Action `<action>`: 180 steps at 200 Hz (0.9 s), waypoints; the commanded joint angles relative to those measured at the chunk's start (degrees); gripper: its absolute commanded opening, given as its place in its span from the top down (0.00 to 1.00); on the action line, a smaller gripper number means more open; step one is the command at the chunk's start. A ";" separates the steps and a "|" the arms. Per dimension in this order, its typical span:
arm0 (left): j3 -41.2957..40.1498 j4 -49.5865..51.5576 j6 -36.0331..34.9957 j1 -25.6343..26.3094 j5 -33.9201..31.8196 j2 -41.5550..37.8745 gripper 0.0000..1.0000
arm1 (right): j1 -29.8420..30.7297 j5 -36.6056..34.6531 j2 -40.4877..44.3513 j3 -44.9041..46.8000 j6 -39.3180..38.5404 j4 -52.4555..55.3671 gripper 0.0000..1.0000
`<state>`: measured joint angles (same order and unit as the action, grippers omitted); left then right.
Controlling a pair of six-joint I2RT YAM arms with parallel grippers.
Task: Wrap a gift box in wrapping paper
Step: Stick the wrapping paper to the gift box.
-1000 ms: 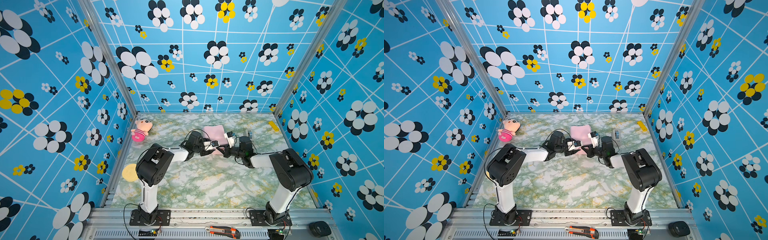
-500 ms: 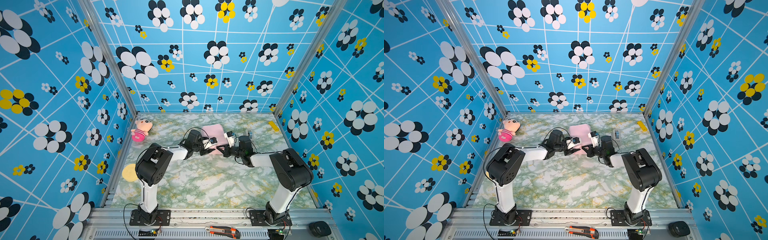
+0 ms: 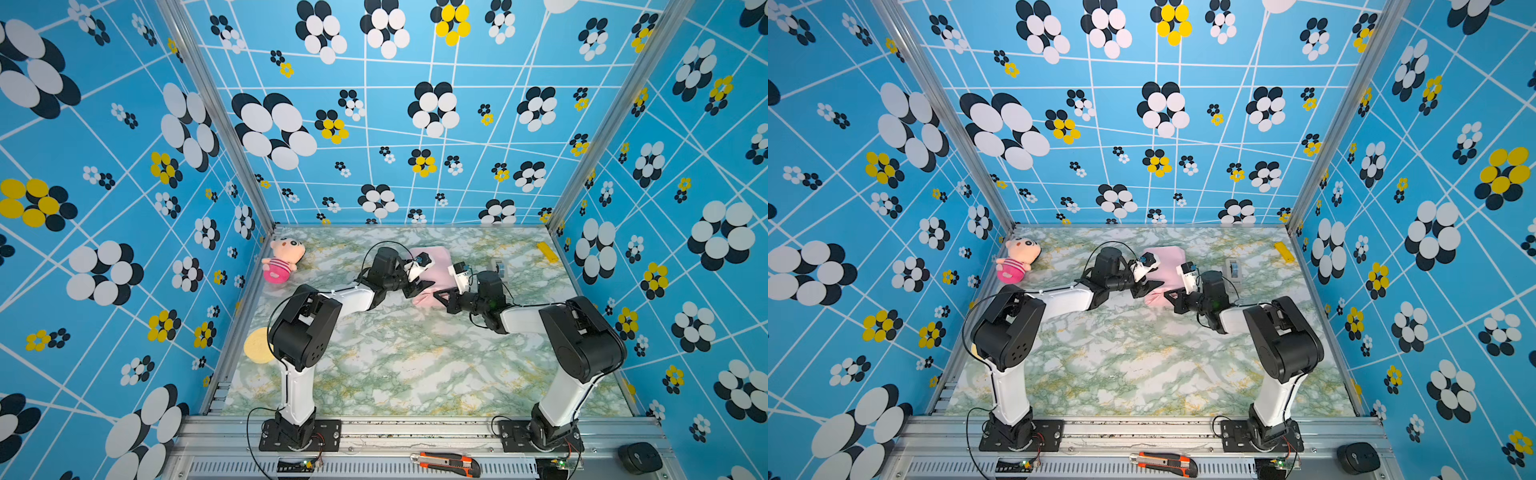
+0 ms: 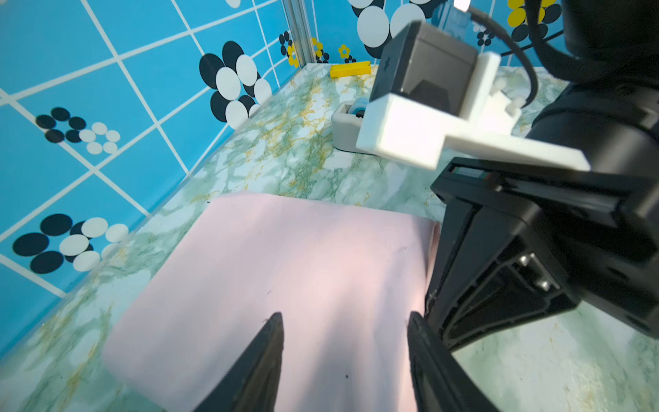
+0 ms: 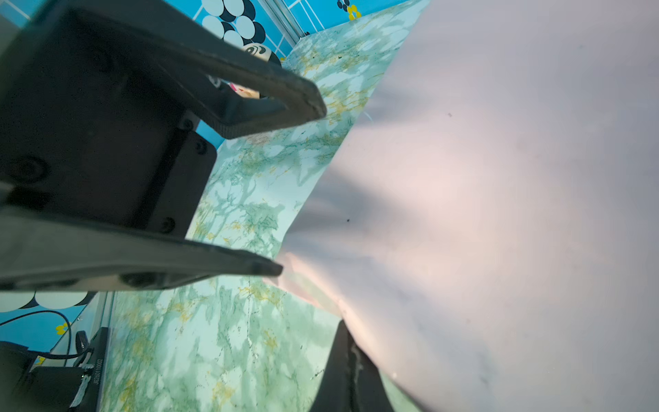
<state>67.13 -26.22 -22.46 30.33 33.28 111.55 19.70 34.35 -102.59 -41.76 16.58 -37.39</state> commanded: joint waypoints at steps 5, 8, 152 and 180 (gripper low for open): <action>1.08 -0.34 1.38 -0.36 3.38 -0.14 0.42 | -0.10 -0.87 0.98 -1.35 0.60 1.46 1.00; 1.07 -0.28 1.34 -0.36 3.67 -0.17 0.41 | -0.10 -0.86 0.98 -1.39 0.64 1.38 1.00; 7.87 13.21 -5.18 0.13 2.24 3.97 0.37 | -0.13 -1.39 1.24 -1.92 0.52 2.23 1.00; 8.62 14.03 -5.93 0.43 -0.05 4.72 0.39 | -0.12 -1.47 1.25 -1.97 0.65 2.22 1.00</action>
<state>73.28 -14.35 -26.89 30.39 35.18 114.63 19.70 34.09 -102.59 -42.39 16.99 -36.34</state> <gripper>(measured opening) 0.625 0.047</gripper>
